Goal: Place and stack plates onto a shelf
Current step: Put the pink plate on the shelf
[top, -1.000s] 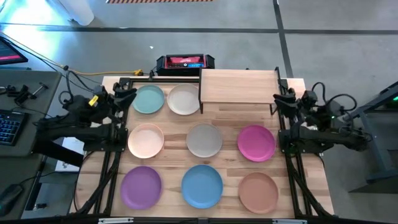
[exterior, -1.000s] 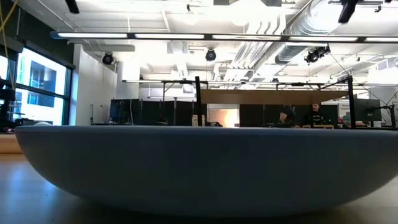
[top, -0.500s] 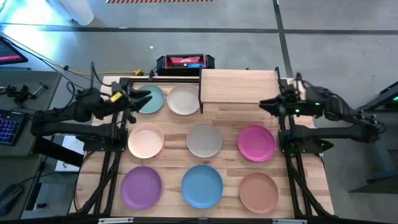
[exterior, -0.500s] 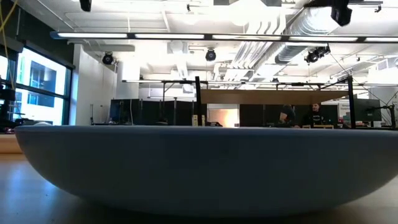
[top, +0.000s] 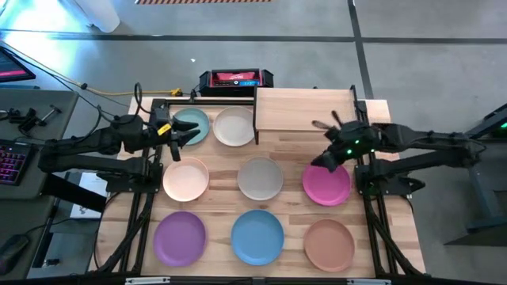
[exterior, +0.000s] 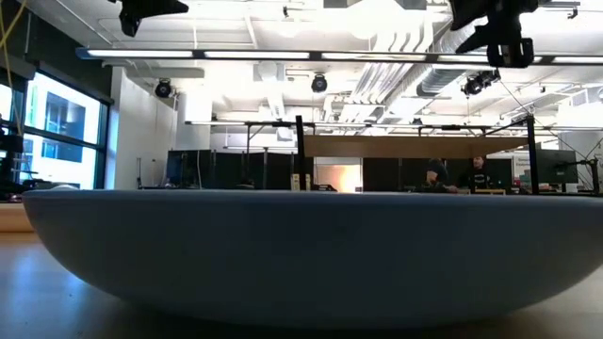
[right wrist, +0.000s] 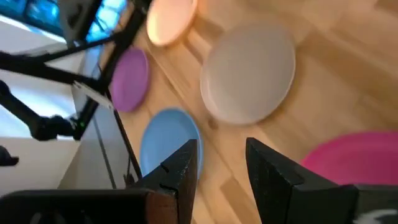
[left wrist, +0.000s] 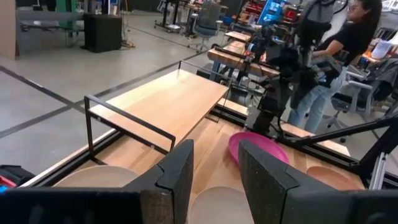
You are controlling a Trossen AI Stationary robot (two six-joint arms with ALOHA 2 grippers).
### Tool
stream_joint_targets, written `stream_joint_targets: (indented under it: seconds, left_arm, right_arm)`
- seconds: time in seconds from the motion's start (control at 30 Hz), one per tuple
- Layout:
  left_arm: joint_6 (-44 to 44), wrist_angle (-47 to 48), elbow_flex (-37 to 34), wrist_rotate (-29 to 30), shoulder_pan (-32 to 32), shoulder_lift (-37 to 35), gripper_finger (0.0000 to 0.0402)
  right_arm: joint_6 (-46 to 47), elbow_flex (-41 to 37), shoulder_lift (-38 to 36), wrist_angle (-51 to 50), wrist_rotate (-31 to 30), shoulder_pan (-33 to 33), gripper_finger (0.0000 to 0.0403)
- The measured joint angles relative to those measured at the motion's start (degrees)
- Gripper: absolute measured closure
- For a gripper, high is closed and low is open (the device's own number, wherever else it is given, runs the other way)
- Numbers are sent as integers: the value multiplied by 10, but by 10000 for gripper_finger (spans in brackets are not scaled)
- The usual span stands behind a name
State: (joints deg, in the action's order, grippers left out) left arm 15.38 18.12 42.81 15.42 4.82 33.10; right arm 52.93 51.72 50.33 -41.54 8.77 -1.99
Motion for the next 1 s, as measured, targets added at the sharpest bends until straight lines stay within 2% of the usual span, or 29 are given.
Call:
stream_joint_targets:
  seconds: [0.37, 0.8, 1.0]
  left_arm:
    - [-5, 7, 0, 0, 0, 0, 284]
    - [-5, 25, 0, 0, 0, 0, 284]
    - [-5, 56, 0, 0, 0, 4, 284]
  right_arm:
    - [115, 0, 89, 0, -49, 88, 284]
    - [216, 0, 199, -1, -51, 174, 284]
    - [219, -1, 263, -2, -52, 197, 284]
